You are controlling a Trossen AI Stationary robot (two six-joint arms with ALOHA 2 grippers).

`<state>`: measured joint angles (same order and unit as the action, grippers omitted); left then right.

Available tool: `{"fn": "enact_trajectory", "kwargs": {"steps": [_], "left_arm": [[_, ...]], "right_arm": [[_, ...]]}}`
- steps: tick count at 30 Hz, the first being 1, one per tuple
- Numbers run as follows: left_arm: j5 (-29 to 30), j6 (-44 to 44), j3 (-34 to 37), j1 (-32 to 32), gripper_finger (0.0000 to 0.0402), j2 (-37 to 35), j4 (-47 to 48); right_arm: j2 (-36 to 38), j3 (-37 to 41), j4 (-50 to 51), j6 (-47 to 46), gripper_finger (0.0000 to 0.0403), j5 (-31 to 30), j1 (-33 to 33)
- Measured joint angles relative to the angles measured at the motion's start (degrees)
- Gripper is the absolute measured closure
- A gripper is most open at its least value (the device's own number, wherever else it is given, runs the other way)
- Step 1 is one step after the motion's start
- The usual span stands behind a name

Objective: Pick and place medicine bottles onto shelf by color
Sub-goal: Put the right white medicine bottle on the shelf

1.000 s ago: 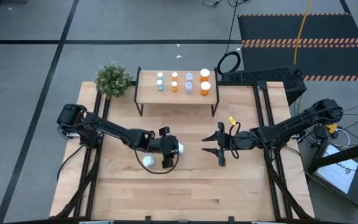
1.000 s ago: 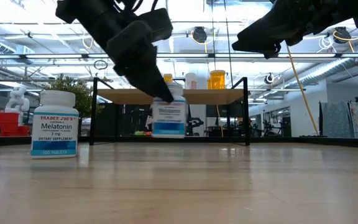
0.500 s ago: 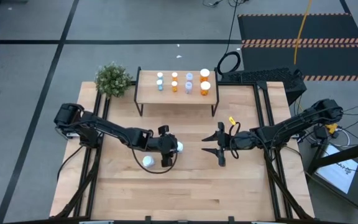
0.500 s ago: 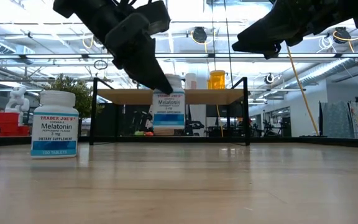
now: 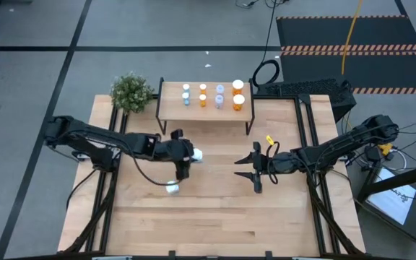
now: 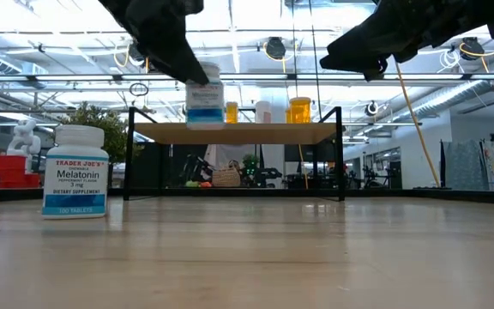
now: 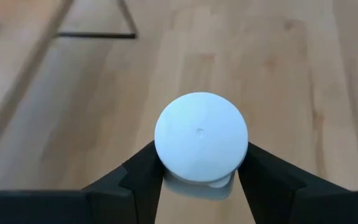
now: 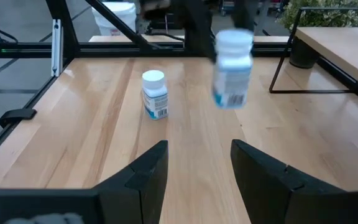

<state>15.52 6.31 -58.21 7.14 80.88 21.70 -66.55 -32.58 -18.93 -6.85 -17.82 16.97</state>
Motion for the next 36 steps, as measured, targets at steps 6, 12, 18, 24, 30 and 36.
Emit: {"fn": "enact_trajectory", "kwargs": {"steps": [6,12,18,24,30,36], "left_arm": [[-0.4,-1.8,-0.1,-3.0,0.0213,-5.1,2.6],[-0.7,-4.4,-0.1,-6.5,0.0213,-8.9,6.9],[-2.8,-7.0,0.1,-10.5,0.0213,-11.1,9.2],[-6.4,-8.8,-0.2,-14.9,0.0213,-12.2,7.6],[-9.2,-9.5,0.0,-17.9,0.0213,-12.5,9.1],[-11.1,-10.3,0.0,-19.1,0.0213,-12.5,9.0]], "right_arm": [[0.0,0.0,-0.2,0.1,0.0234,0.0,0.0],[0.0,0.0,-0.6,0.5,0.0234,0.0,0.0],[0.0,0.0,-1.3,1.3,0.0234,0.0,0.0],[0.0,0.0,-1.0,1.6,0.0234,0.0,0.0],[0.0,0.0,-1.0,1.6,0.0234,0.0,0.0],[0.0,0.0,-0.9,1.6,0.0234,0.0,0.0]]}}
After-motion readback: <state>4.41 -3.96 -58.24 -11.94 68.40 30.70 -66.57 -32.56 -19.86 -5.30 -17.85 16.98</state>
